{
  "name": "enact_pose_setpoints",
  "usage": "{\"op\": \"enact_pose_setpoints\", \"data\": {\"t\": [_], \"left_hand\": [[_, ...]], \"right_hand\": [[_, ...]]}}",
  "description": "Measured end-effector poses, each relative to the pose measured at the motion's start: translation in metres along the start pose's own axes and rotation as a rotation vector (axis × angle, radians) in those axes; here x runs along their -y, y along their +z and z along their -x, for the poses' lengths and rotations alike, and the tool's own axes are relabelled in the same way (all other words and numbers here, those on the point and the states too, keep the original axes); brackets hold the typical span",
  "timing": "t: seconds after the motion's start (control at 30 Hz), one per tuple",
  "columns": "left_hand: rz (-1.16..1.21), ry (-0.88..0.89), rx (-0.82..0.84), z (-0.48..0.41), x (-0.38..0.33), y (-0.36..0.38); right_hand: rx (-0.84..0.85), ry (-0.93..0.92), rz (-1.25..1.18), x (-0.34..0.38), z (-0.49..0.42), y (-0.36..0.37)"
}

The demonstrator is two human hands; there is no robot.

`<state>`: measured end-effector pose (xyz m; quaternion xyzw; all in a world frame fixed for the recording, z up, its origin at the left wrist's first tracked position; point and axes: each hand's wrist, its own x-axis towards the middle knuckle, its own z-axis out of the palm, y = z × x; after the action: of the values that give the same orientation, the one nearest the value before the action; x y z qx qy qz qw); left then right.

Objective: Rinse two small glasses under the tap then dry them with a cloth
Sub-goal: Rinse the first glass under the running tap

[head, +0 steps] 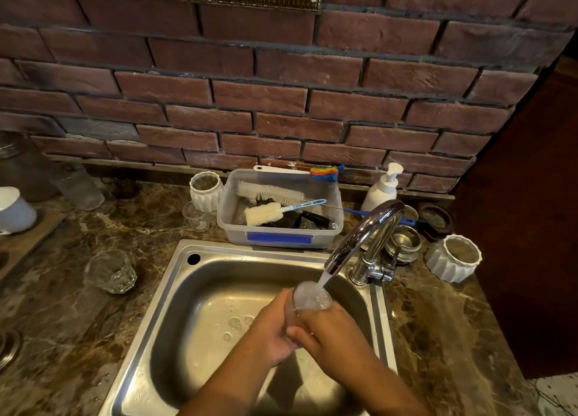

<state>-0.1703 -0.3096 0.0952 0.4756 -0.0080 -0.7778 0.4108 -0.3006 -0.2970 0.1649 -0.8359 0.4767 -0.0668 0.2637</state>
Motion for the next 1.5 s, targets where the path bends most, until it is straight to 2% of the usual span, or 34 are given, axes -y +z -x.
{"op": "enact_pose_setpoints", "data": {"t": [0.1,0.17,0.2,0.3,0.4,0.5,0.57,0.67,0.73,0.83,0.97,1.0,1.07,1.13,1.23,1.3,1.37,1.4,1.5], "left_hand": [[0.074,0.162,-0.119,-0.004,0.017,-0.004],[0.11,0.194,-0.115,-0.004,0.023,-0.005],[0.121,0.178,-0.105,-0.003,0.023,-0.006],[0.083,0.097,-0.08,0.011,0.01,-0.007],[0.042,-0.026,0.017,0.017,-0.006,-0.002],[0.004,-0.062,0.055,0.012,-0.01,0.0],[-0.023,0.05,0.012,0.013,-0.005,0.008],[-0.042,0.27,-0.129,0.01,0.013,0.015],[-0.038,0.318,-0.146,0.011,0.022,0.017],[-0.044,0.246,-0.138,0.019,0.015,0.015],[-0.093,-0.069,-0.005,0.017,-0.013,0.007],[-0.084,-0.133,0.027,0.014,-0.015,0.003],[-0.073,-0.15,0.071,0.012,-0.015,0.002],[-0.09,-0.021,0.009,0.011,-0.009,0.009],[-0.191,0.381,-0.19,0.009,0.007,0.017],[-0.281,0.5,-0.232,0.008,0.017,0.015],[-0.277,0.442,-0.215,0.013,0.014,0.012],[-0.245,0.369,-0.197,0.016,0.009,0.011],[-0.133,0.033,-0.038,0.019,-0.014,0.004]], "right_hand": [[-0.216,0.282,-0.279,0.017,-0.01,0.02],[-0.241,0.388,-0.307,0.023,-0.017,0.028],[-0.225,0.377,-0.272,0.023,-0.018,0.029],[-0.12,0.166,-0.195,0.011,-0.013,0.022],[0.081,-0.105,-0.036,-0.009,-0.013,0.002],[0.106,-0.167,-0.053,-0.014,-0.01,-0.011],[0.008,-0.073,-0.087,-0.01,-0.007,-0.005],[-0.221,0.222,-0.265,0.003,-0.009,0.017],[-0.29,0.337,-0.289,0.009,-0.016,0.03],[-0.234,0.246,-0.235,0.006,-0.016,0.027],[0.061,-0.076,-0.099,-0.013,-0.01,-0.005],[0.091,-0.114,-0.077,-0.017,-0.009,-0.01],[0.085,-0.128,-0.099,-0.019,-0.009,-0.013],[0.027,-0.06,-0.152,-0.017,-0.011,-0.009],[-0.164,0.186,-0.461,-0.003,-0.015,0.006],[-0.28,0.324,-0.592,0.007,-0.02,0.018],[-0.28,0.336,-0.545,0.01,-0.02,0.022],[-0.245,0.283,-0.487,0.008,-0.018,0.02],[-0.044,-0.012,-0.208,-0.009,-0.015,0.007]]}}
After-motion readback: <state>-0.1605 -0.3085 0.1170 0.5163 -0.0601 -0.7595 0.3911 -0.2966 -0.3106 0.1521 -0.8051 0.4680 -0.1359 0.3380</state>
